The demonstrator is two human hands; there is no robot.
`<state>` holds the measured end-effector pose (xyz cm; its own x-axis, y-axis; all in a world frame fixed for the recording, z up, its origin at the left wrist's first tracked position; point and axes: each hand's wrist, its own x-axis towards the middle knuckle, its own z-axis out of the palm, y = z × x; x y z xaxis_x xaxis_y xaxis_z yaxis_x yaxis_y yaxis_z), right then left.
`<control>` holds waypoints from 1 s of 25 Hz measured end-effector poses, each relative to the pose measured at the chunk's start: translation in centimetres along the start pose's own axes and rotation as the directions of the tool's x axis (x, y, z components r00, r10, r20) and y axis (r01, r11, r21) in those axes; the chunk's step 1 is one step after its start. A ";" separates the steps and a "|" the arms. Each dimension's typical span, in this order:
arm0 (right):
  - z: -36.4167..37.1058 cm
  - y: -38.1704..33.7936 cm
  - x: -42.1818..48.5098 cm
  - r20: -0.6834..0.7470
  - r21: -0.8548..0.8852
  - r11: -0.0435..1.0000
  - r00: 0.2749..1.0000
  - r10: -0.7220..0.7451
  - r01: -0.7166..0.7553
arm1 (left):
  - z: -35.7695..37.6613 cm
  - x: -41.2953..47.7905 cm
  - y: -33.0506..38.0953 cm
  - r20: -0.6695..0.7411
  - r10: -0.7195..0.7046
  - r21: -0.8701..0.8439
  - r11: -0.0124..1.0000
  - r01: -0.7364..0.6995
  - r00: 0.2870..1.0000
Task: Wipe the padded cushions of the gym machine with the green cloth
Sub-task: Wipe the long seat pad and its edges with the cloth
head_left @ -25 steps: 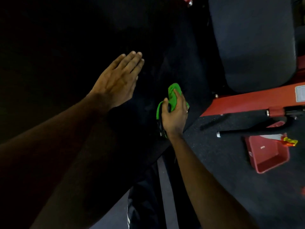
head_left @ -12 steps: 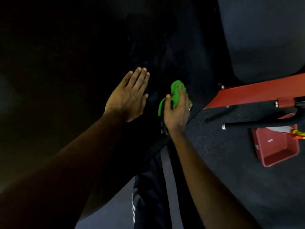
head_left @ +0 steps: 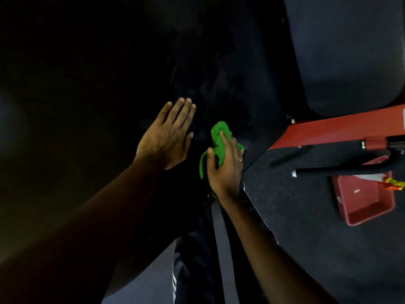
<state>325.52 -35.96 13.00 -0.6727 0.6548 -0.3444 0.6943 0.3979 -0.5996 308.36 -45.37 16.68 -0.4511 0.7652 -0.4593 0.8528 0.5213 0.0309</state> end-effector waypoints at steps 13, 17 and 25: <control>-0.1 -0.1 4.3 -0.018 0.068 0.989 0.991 0.130 -0.128 | -0.1 0.2 -0.1 0.000 -0.008 0.029 1.000 0.008 1.000; 0.1 2.3 9.1 -0.078 0.023 0.996 0.993 0.091 -0.089 | 0.1 0.3 -0.1 -0.009 0.005 -0.023 1.000 -0.006 1.000; -0.2 2.7 20.1 -0.204 0.099 0.927 0.905 0.374 -0.361 | -0.9 1.9 -1.1 -0.129 -0.028 -0.154 0.988 0.008 0.991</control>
<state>313.94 -21.52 4.59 -0.2971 0.8723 -0.3883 0.8614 0.0693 -0.5032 306.28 -44.14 16.54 -0.5052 0.7924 -0.3421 0.7983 0.5796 0.1637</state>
